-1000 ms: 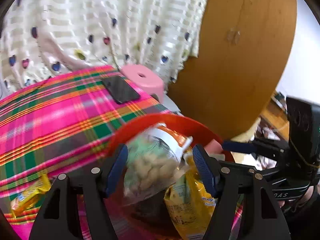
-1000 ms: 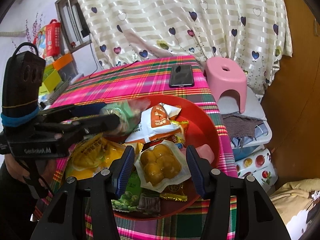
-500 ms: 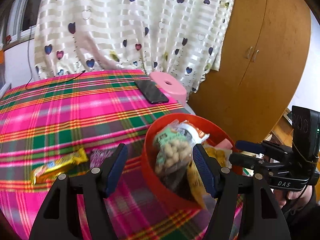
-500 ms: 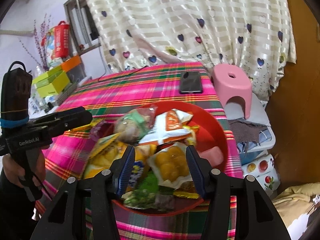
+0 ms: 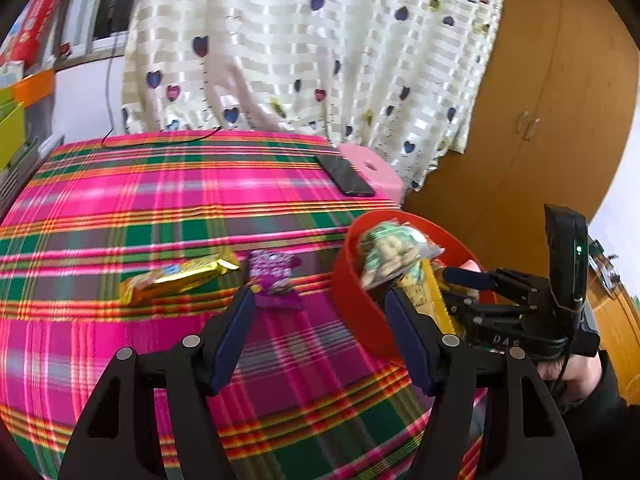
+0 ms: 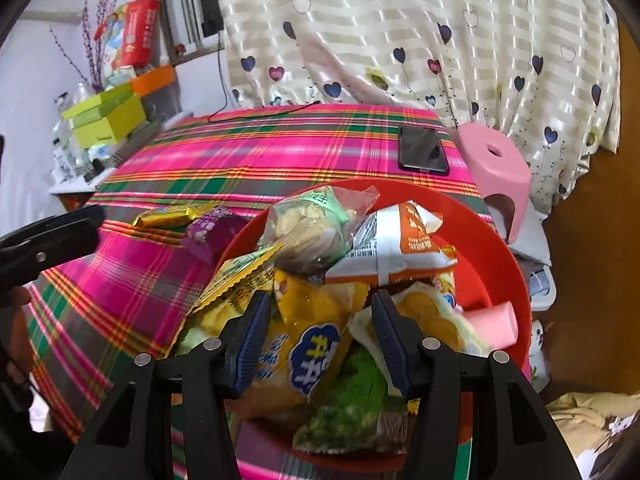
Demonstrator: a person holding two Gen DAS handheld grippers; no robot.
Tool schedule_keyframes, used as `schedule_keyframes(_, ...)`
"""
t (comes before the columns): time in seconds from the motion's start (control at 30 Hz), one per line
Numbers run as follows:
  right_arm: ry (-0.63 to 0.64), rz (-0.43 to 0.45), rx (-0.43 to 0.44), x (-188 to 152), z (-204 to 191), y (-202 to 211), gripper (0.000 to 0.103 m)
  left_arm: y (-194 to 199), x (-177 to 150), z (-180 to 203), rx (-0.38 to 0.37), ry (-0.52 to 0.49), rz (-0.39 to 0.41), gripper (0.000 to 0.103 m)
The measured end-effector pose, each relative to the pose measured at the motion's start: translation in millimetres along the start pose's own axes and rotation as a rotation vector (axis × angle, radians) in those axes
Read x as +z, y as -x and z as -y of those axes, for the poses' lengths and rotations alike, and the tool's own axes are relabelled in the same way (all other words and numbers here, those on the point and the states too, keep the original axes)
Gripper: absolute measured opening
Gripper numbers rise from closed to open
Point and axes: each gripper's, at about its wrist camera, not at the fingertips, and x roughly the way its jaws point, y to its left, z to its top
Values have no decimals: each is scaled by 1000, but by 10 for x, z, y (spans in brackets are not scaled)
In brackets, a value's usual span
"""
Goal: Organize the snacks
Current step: 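Lower both held snacks into the red basket and open both grippers, then withdraw both grippers from the basket toward the candy bar and purple packet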
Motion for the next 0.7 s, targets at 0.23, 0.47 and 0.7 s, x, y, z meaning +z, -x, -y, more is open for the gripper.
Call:
schedule_keyframes(0.23, -15, 30, -17, 16, 16, 200, 52, 87, -145, -201, 59, 53, -5, 68)
schedule_keyframes(0.47, -3, 82, 8, 58, -133, 439, 52, 202, -192, -291, 132, 77, 5, 68)
schedule_keyframes(0.7, 32, 102, 54, 122, -381, 522, 52, 288, -206, -371, 176, 112, 13, 68)
